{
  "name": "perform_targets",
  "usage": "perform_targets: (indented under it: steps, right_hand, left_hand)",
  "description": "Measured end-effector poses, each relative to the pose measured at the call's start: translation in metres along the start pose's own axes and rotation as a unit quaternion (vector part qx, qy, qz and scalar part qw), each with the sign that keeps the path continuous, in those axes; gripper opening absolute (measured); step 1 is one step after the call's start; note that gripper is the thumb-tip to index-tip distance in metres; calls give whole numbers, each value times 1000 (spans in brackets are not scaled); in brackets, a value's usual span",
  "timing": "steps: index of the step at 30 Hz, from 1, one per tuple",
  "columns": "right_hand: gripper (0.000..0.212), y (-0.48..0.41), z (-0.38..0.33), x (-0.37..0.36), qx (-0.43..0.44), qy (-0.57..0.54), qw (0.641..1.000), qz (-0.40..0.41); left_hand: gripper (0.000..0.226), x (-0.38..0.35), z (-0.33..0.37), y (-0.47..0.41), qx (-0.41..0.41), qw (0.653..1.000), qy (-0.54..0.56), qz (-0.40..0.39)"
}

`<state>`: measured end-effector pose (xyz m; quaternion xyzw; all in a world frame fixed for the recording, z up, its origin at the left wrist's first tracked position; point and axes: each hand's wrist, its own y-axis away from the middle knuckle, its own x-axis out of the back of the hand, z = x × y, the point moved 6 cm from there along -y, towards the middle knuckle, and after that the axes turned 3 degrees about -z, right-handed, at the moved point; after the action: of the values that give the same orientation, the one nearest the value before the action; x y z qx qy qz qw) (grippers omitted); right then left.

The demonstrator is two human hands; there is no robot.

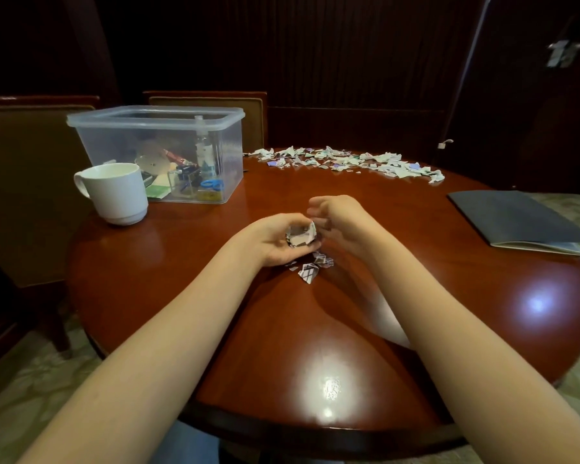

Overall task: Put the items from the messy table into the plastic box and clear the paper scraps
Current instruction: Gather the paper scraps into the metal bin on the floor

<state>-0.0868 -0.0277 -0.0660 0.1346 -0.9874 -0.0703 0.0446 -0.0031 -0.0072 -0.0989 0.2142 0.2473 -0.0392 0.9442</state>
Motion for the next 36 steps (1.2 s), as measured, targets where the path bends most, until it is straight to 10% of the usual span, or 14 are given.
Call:
perform_targets:
  steps: [4,11,23,36]
  right_hand:
    - [48,4,-10,11,38,147,988,18]
    - [78,16,19,-1,-50,555,820,-131]
    - [29,3,14,-10,-29,471,880,-59]
    - [12,9,4,-5,-16,205,976,-72]
  left_hand:
    - [19,5,1,-1,-13,999,-33,34]
    - [35,30,18,9,-47,981,-156,101]
    - [29,45,25,21,0,923,-373,91]
    - [14,37,13,20,13,963,-265,49]
